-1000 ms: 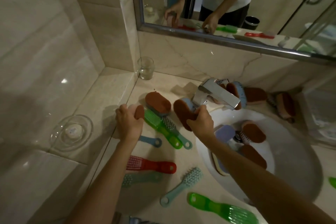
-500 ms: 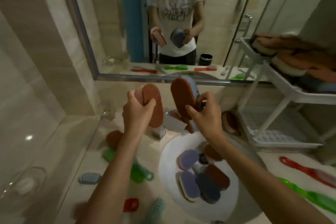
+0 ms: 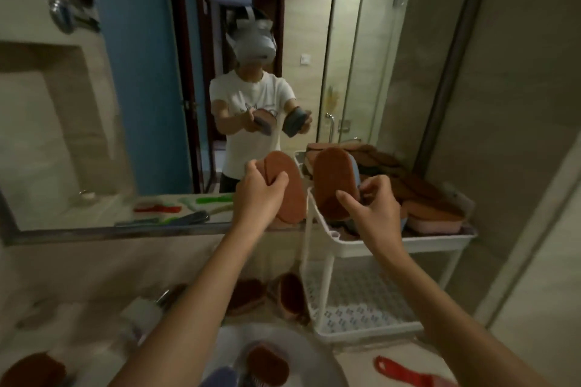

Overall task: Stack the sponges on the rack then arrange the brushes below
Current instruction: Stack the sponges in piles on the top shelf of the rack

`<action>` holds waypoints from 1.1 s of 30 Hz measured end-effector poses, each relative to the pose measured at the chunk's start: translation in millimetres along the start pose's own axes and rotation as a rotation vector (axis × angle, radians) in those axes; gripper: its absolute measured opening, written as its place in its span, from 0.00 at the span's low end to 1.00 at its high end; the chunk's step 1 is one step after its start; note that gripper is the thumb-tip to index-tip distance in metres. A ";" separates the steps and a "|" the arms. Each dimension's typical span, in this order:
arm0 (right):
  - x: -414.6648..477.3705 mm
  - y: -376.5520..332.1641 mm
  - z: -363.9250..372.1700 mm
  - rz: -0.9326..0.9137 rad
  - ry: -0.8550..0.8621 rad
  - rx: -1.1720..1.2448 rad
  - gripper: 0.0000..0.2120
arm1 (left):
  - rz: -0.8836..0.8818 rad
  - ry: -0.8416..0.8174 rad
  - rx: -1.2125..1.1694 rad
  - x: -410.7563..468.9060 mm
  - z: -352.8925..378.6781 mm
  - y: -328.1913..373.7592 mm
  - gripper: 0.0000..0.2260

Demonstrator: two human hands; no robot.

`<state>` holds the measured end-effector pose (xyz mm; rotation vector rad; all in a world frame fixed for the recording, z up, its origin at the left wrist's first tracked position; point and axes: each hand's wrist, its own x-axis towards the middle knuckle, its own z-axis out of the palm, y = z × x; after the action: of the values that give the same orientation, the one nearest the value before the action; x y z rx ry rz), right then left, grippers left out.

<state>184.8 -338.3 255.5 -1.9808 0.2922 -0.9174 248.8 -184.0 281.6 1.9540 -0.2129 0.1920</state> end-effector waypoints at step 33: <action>133.9 104.8 -65.1 0.281 -0.103 0.115 0.12 | -0.234 -0.232 -0.001 117.2 167.2 12.1 0.32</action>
<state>247.5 -509.3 256.2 -1.8186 0.4364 -0.6369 365.6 -350.0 256.2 1.9803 -0.1337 -0.1894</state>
